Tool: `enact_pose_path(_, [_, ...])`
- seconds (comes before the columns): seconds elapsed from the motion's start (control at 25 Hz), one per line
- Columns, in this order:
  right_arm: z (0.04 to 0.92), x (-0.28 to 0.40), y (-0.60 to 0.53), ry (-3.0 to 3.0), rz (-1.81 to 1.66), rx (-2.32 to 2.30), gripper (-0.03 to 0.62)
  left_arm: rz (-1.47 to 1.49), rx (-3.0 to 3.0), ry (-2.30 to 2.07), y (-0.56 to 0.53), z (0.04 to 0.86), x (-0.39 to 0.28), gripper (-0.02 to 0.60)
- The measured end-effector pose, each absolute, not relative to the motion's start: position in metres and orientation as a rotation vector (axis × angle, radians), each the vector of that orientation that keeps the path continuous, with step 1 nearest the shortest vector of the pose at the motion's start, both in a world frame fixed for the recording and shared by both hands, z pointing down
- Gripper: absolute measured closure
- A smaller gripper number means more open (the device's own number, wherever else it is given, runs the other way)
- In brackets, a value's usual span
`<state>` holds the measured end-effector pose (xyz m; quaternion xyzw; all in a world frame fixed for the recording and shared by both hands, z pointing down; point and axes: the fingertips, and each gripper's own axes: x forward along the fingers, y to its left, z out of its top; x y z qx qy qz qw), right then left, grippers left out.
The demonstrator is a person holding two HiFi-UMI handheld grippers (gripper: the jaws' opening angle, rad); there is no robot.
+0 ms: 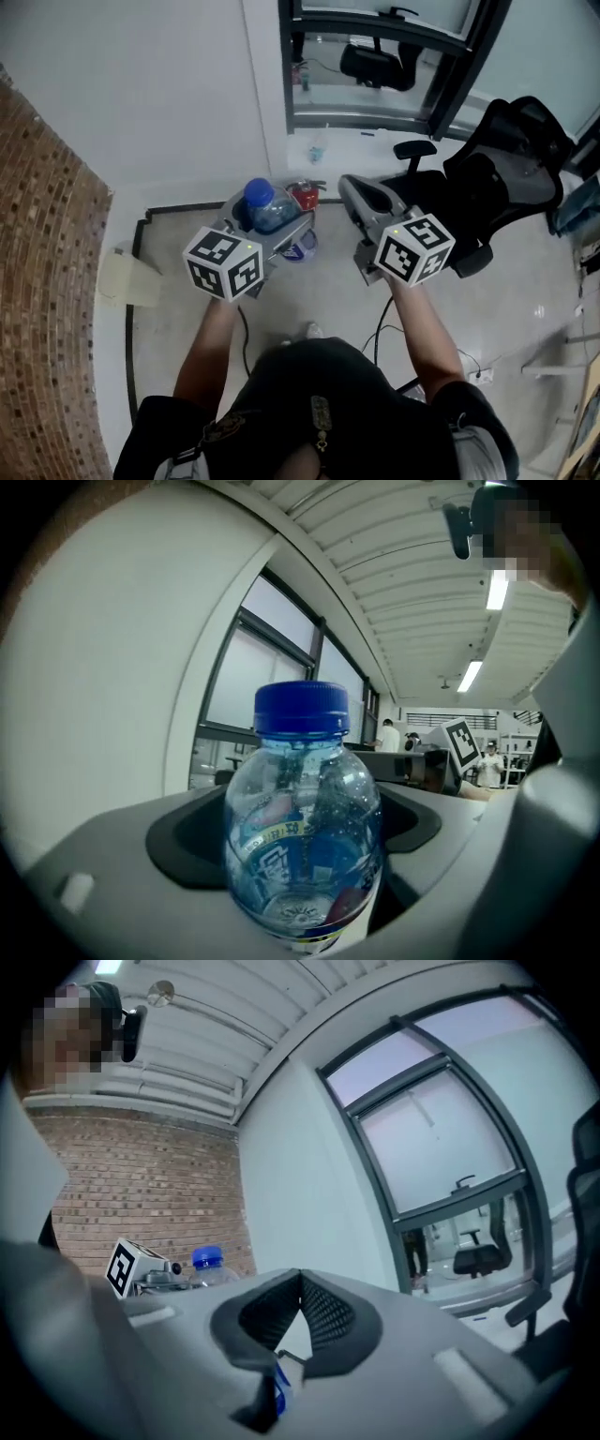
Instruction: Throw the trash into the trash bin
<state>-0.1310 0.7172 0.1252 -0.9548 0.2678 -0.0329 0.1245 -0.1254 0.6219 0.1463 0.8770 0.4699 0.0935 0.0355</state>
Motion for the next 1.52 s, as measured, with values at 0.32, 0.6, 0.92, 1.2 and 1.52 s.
enact_pose_path(0.32, [0.134,-0.093,0.630,1.159,-0.153,-2.643,0.591,0.273,2.880,1.010,0.528,0.149,-0.115,0.120])
enact_pose_path(0.6, [0.145,-0.088,0.554,1.421,-0.214,-2.495,0.591,0.314,2.958,0.684,0.457,0.161,-0.136,0.120])
enact_pose_path(0.92, [0.161,-0.089,0.486,1.582,-0.299,-2.396,0.591,0.353,2.960,0.445,0.388,0.179,-0.152,0.120])
enact_pose_path(1.2, [0.177,-0.065,0.425,1.607,-0.376,-2.396,0.591,0.376,2.914,0.393,0.327,0.197,-0.130,0.120])
enact_pose_path(1.52, [0.158,-0.008,0.333,1.630,-0.434,-2.436,0.591,0.359,2.874,0.410,0.239,0.182,-0.068,0.120])
